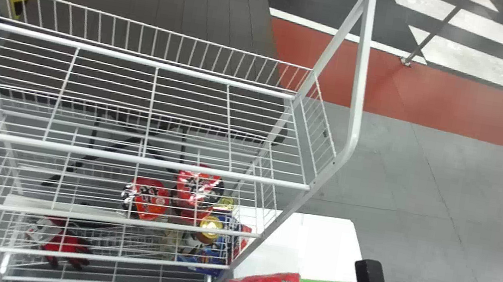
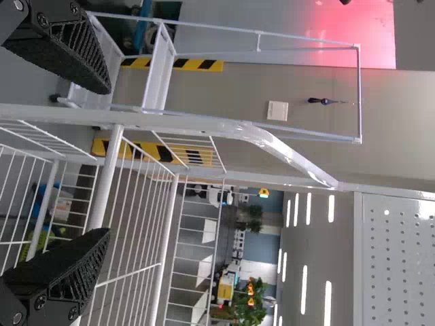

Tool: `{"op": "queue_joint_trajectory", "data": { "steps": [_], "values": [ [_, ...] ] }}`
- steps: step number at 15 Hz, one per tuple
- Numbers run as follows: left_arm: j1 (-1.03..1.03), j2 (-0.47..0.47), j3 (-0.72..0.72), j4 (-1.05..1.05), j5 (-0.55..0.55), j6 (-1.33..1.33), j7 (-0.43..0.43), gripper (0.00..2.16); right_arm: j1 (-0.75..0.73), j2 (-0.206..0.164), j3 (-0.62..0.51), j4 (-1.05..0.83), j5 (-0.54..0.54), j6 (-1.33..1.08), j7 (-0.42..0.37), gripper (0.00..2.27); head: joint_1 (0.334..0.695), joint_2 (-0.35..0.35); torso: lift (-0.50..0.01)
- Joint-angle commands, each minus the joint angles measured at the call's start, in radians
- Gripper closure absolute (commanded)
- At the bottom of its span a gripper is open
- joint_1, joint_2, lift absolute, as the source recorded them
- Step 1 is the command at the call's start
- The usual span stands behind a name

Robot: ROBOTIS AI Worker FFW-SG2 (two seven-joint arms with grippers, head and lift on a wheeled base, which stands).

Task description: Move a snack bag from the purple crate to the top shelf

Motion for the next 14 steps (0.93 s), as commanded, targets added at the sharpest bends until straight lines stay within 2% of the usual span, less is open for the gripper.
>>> {"op": "queue_joint_trajectory", "data": {
  "steps": [1,2,3,6,10,11,14],
  "values": [
    [0.000,-0.002,0.001,0.000,-0.002,0.002,0.000,0.08,0.049,0.028,-0.006,-0.204,-0.009,0.277,0.025,1.75,0.695,-0.256,0.000],
    [0.000,-0.004,0.001,0.002,-0.002,0.002,0.000,0.08,0.055,0.035,-0.015,-0.276,-0.017,0.412,0.048,1.75,0.695,-0.239,0.000],
    [0.000,-0.005,0.002,0.003,-0.002,0.002,0.000,0.08,0.066,0.041,-0.029,-0.358,-0.040,0.442,0.062,1.75,0.695,-0.222,0.000],
    [0.000,-0.007,0.002,0.003,-0.004,0.002,0.002,0.08,0.109,0.084,-0.057,-0.568,-0.081,0.442,0.064,1.74,0.695,-0.143,0.000],
    [0.000,-0.007,0.002,0.003,-0.007,0.002,0.002,0.08,0.120,0.128,-0.080,-0.819,-0.160,0.442,0.064,1.75,0.695,-0.077,0.000],
    [0.002,-0.007,0.002,0.003,-0.007,0.002,0.006,0.08,0.120,0.137,-0.075,-0.864,-0.170,0.442,0.062,1.74,0.695,-0.041,0.000],
    [0.005,-0.007,0.002,0.002,-0.008,-0.004,0.009,0.08,0.082,0.168,-0.066,-0.983,-0.196,0.442,0.059,1.75,0.695,0.009,0.000]
  ]
}}
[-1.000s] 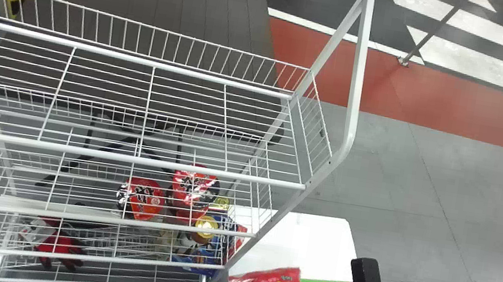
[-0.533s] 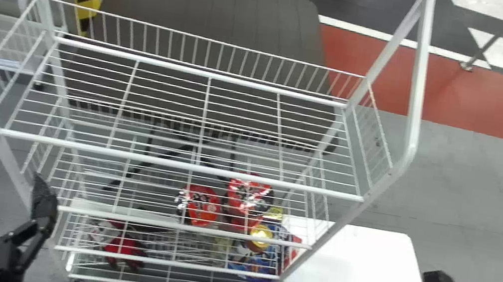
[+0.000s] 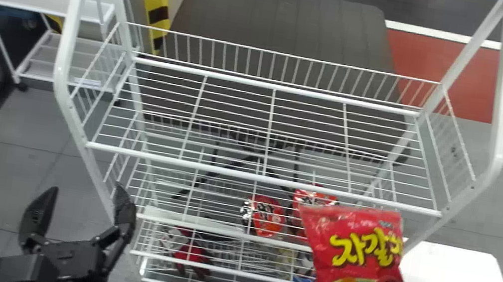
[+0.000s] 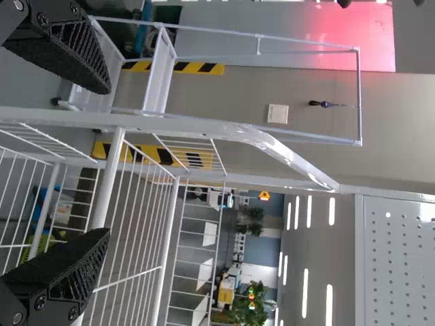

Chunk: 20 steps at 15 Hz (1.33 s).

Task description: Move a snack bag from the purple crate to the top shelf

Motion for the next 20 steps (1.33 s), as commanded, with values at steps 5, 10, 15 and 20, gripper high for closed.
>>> {"op": "queue_joint_trajectory", "data": {
  "steps": [5,10,15,20],
  "values": [
    [0.006,0.002,0.000,-0.008,-0.006,-0.011,0.004,0.08,-0.102,0.073,0.000,-0.097,-0.079,0.008,-0.031,1.74,0.695,0.074,0.000],
    [0.008,0.000,0.000,-0.008,-0.008,-0.011,0.004,0.08,-0.174,0.121,0.100,-0.094,-0.065,0.008,-0.120,1.74,0.695,0.125,0.000],
    [0.009,0.000,0.000,-0.008,-0.008,-0.017,0.005,0.08,-0.364,0.127,0.192,-0.066,-0.067,0.008,-0.268,1.74,0.695,0.137,0.000],
    [0.008,0.000,0.000,-0.003,-0.008,-0.017,0.005,0.08,-0.384,0.148,0.295,0.144,-0.073,0.008,-0.340,1.74,0.695,0.179,0.000]
  ]
}}
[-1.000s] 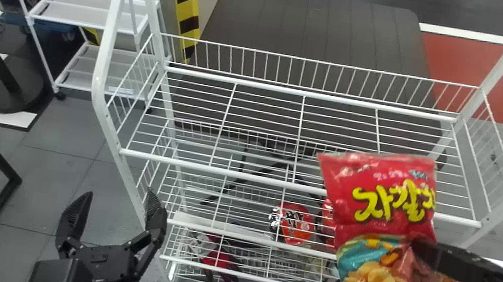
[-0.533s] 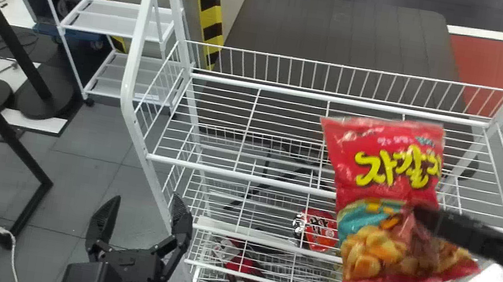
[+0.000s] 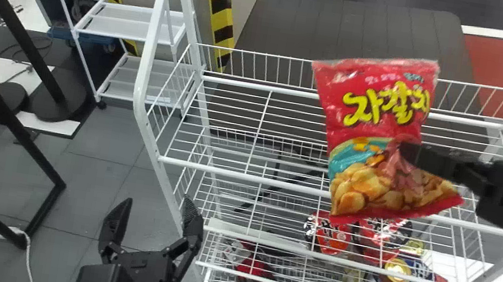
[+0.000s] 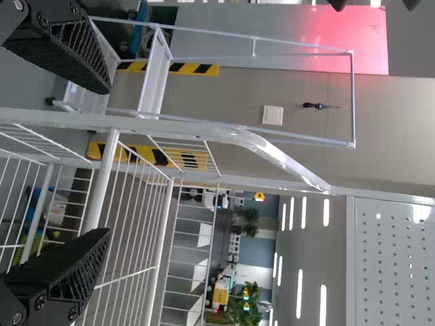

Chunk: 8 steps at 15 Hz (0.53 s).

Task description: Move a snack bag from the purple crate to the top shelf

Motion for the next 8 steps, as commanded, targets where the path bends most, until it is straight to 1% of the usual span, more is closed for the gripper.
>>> {"op": "queue_joint_trajectory", "data": {
  "steps": [1,2,4,6,7,8],
  "values": [
    [-0.001,0.000,0.003,0.003,0.000,0.000,0.000,0.08,0.001,0.002,0.017,0.118,-0.023,0.008,0.003,1.74,0.695,0.188,0.000],
    [-0.001,0.000,0.003,0.005,0.002,0.000,0.002,0.08,-0.001,0.002,0.014,0.150,-0.047,-0.071,0.008,1.74,0.695,0.196,0.000],
    [-0.001,0.000,0.005,0.007,0.002,0.000,0.003,0.08,0.002,0.002,0.010,0.155,-0.085,-0.190,0.026,1.74,0.695,0.218,0.000],
    [-0.001,-0.002,0.003,0.005,0.000,-0.003,0.005,0.08,0.019,0.002,0.004,0.167,-0.102,-0.420,0.091,1.74,0.695,0.227,0.000],
    [0.001,-0.002,0.003,0.007,0.000,0.000,0.005,0.08,0.018,0.002,0.002,0.184,-0.098,-0.494,0.125,1.74,0.695,0.231,0.000],
    [-0.001,-0.003,0.003,0.008,0.000,0.000,0.005,0.08,0.011,0.002,0.005,0.205,-0.093,-0.561,0.132,1.74,0.695,0.232,0.000]
  ]
}}
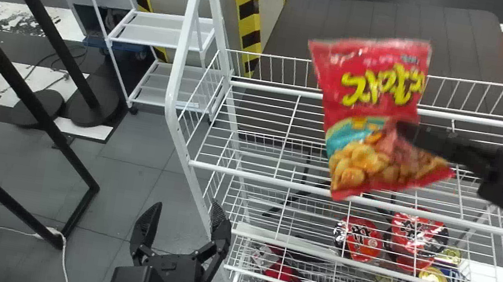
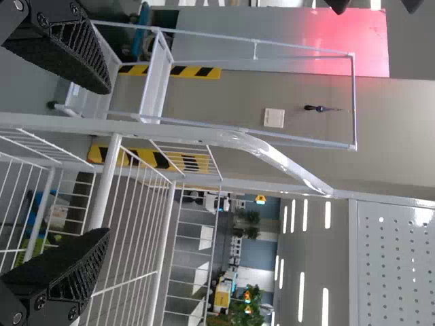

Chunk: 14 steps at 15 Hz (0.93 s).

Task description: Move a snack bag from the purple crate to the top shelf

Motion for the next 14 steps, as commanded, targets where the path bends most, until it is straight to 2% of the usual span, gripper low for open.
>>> {"op": "queue_joint_trajectory", "data": {
  "steps": [1,8,14],
  "values": [
    [-0.001,-0.003,0.000,0.002,-0.001,0.001,0.000,0.08,-0.004,0.001,0.008,0.048,0.011,-0.174,0.008,1.74,0.695,0.228,0.000],
    [0.000,-0.006,0.000,0.008,-0.002,-0.002,0.002,0.08,0.028,0.001,0.091,0.266,0.112,-0.668,-0.018,1.74,0.695,0.209,0.000],
    [0.000,-0.005,0.000,0.011,-0.005,-0.014,0.003,0.08,-0.053,0.001,0.175,0.559,0.120,-0.910,-0.138,1.74,0.695,0.216,0.000]
  ]
}}
